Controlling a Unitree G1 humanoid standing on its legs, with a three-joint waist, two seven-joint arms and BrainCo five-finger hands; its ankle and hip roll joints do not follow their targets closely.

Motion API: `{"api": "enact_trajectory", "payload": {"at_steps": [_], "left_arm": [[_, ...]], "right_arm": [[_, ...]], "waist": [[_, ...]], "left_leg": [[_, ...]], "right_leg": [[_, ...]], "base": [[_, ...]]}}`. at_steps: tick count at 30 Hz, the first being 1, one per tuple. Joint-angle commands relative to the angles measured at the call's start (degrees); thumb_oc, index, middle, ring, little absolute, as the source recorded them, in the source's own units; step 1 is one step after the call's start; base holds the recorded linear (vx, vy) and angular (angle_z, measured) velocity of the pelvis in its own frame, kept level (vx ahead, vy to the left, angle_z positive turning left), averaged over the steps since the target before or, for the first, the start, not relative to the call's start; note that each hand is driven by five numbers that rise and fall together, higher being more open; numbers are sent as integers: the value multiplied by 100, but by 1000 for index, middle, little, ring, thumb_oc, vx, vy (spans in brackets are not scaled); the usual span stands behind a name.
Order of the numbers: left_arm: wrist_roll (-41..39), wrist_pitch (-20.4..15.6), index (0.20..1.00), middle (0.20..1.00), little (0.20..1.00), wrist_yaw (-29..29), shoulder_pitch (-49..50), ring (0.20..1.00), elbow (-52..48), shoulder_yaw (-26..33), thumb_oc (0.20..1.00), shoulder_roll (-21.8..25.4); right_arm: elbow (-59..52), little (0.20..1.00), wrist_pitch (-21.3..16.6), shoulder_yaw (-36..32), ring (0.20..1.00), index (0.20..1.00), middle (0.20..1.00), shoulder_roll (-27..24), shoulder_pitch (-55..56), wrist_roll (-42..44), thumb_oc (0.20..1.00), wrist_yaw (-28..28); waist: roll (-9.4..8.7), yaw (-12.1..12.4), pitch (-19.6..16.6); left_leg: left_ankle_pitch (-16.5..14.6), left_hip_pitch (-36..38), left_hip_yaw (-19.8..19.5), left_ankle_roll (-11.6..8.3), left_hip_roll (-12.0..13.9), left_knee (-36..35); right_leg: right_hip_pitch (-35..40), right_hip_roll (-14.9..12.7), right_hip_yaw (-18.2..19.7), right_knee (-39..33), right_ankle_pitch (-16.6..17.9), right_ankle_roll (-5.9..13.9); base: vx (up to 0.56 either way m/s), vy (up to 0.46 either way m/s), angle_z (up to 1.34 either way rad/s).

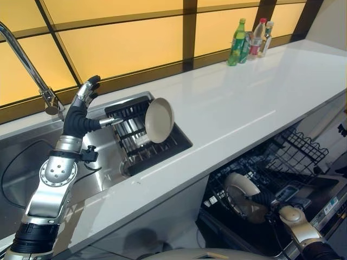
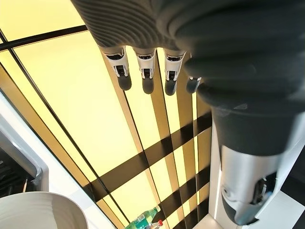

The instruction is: Pick up plates and place into dishwasher.

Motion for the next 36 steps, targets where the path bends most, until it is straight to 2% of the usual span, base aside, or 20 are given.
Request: {"api": "enact_trajectory", "payload": {"at_steps": [1,2,3,9,12,18,23,28,31,33,36], "left_arm": [[63,-123,1000,1000,1000,12,-517,1000,61,-108,1000,171],[69,-142,1000,1000,1000,-2,-485,1000,55,-84,1000,165],[82,-146,1000,1000,1000,-6,-449,1000,31,-63,1000,150],[90,-179,1000,1000,1000,-14,-383,1000,88,11,1000,179],[163,-294,1000,1000,1000,17,-274,1000,122,109,1000,184],[190,-528,1000,1000,1000,109,50,1000,185,430,1000,116],[241,-681,1000,1000,1000,171,282,1000,221,660,1000,-17],[361,-813,1000,1000,1000,178,451,1000,194,840,1000,-49],[745,-990,1000,1000,1000,273,493,1000,198,855,1000,11],[947,-1058,1000,1000,1000,341,501,1000,211,853,1000,78],[1192,-1129,1000,1000,1000,492,522,1000,239,892,1000,184]], "right_arm": [[-96,523,11,480,523,523,523,115,221,8,523,33],[-136,875,17,429,875,875,875,115,239,-4,875,-21],[-187,1000,35,380,1000,1000,1000,120,260,-28,1000,-72],[-678,1000,94,-40,1000,1000,1000,-12,331,-63,1000,-432],[-1230,1000,173,-442,1000,1000,1000,-159,398,-14,1000,-602],[-2343,1000,17,-1507,1000,1000,1000,-483,529,-22,1000,-863],[-3190,1000,64,-2158,1000,1000,1000,-638,506,-56,1000,-965],[-3824,1000,-276,-2491,1000,1000,1000,-704,466,229,1000,-1222],[-4289,1000,-497,-2550,1000,1000,1000,-663,378,450,1000,-1538],[-4539,1000,-773,-2560,1000,1000,1000,-612,330,587,1000,-1796],[-4926,1000,-1235,-2511,1000,1000,1000,-424,313,868,1000,-1886]], "waist": [[17,148,36],[10,146,25],[4,142,15],[-17,75,-60],[-13,13,-81],[-9,-122,-158],[-17,-170,-206],[-48,-149,-202],[-84,-132,-141],[-66,-121,-110],[-21,-104,-118]], "left_leg": [[-445,23,-422,31,52,32],[-455,32,-429,29,50,32],[-462,45,-427,27,50,32],[-450,92,-390,31,58,32],[-478,127,-360,46,58,32],[-544,156,-275,94,23,32],[-585,185,-188,152,-24,32],[-655,199,-64,211,-81,167],[-812,54,-8,256,-137,534],[-802,45,-11,289,-170,500],[-728,128,16,314,-160,285]], "right_leg": [[-544,-178,-201,41,259,367],[-536,-172,-207,41,253,369],[-522,-173,-212,41,247,375],[-514,-152,-181,41,281,379],[-505,-127,-137,41,261,371],[-527,-92,-16,41,222,357],[-552,-84,80,41,215,354],[-556,-125,137,43,235,356],[-600,-188,172,96,263,350],[-628,-201,179,118,307,369],[-730,-248,28,334,270,448]], "base": [[18,-5,3],[18,-7,3],[20,-7,4],[1,-1,1],[-16,13,-4],[-63,61,-7],[-79,85,-6],[-88,99,-10],[-96,98,-10],[-83,100,-6],[-99,61,-10]]}}
